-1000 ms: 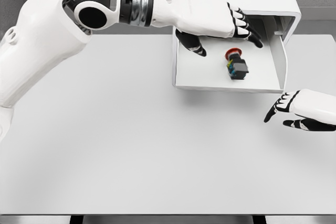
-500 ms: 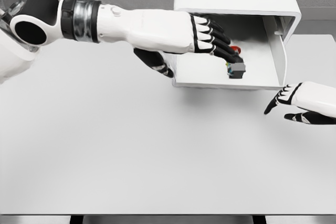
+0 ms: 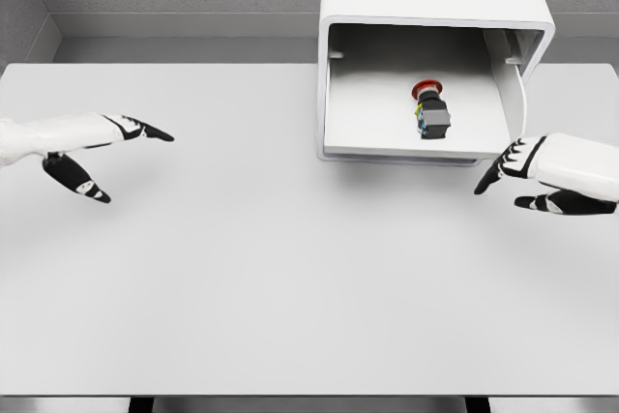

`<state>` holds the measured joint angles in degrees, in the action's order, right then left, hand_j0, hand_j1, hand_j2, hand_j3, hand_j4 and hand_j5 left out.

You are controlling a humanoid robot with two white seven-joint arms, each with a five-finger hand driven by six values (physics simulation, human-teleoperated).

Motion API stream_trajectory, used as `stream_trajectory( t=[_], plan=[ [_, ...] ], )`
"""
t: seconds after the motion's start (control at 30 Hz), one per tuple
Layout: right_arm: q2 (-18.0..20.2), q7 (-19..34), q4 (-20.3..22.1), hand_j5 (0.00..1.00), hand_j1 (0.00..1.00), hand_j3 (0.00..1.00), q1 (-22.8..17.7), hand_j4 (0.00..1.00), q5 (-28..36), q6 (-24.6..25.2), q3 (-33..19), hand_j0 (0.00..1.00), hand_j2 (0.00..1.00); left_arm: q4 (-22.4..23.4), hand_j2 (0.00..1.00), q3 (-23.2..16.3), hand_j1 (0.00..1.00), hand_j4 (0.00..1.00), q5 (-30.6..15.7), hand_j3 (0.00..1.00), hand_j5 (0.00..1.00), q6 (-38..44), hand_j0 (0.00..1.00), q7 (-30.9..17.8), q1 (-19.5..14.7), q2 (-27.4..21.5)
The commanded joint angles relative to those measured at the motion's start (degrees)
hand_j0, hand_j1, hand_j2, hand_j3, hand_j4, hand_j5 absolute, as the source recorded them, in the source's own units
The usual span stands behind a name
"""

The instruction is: Slide open multi-storey tabletop storage cabinets and put open load switch and slide close multi-storey tabletop storage cabinets

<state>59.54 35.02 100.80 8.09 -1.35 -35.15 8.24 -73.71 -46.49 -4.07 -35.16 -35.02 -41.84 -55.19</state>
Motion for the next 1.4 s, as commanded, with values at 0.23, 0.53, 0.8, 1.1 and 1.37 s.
stream_trajectory(
  t=[0.23, 0.53, 0.8, 1.1, 1.37],
  plan=[
    [-0.92, -0.02, -0.07, 0.67, 0.67, 0.67, 5.62, 0.67, -0.06, 0.15, 7.49, 0.67, 0.67, -1.00, 1.00, -0.18, 1.00, 1.00, 1.35, 1.00, 1.00, 0.16, 1.00, 0.02, 0.18, 0.70],
    [-3.12, -0.02, -1.83, 0.68, 0.68, 0.68, 9.40, 0.68, -1.99, 0.15, 10.13, 0.68, 0.68, -1.44, 1.00, -0.18, 1.00, 1.00, 1.35, 1.00, 1.00, 0.16, 1.00, 0.02, 0.26, 0.70],
    [-6.11, -0.02, -4.91, 0.68, 0.68, 0.68, 14.77, 0.68, -3.75, 0.15, 15.49, 0.68, 0.68, -1.44, 1.00, -0.27, 1.00, 1.00, 1.35, 1.00, 1.00, 0.16, 1.00, 0.02, 0.26, 0.79],
    [-8.83, -0.02, -10.27, 0.69, 0.69, 0.69, 19.77, 0.69, -4.80, 0.15, 18.56, 0.69, 0.69, -2.31, 1.00, -0.53, 1.00, 1.00, 1.43, 1.00, 1.00, 0.16, 1.00, 0.02, 0.62, 0.79],
    [-11.47, -0.02, -16.25, 0.71, 0.71, 0.71, 24.43, 0.71, -5.15, 0.15, 20.94, 0.71, 0.71, -2.31, 1.00, -0.53, 1.00, 1.00, 1.52, 1.00, 1.00, 0.16, 1.00, 0.02, 0.62, 0.79]
  ],
)
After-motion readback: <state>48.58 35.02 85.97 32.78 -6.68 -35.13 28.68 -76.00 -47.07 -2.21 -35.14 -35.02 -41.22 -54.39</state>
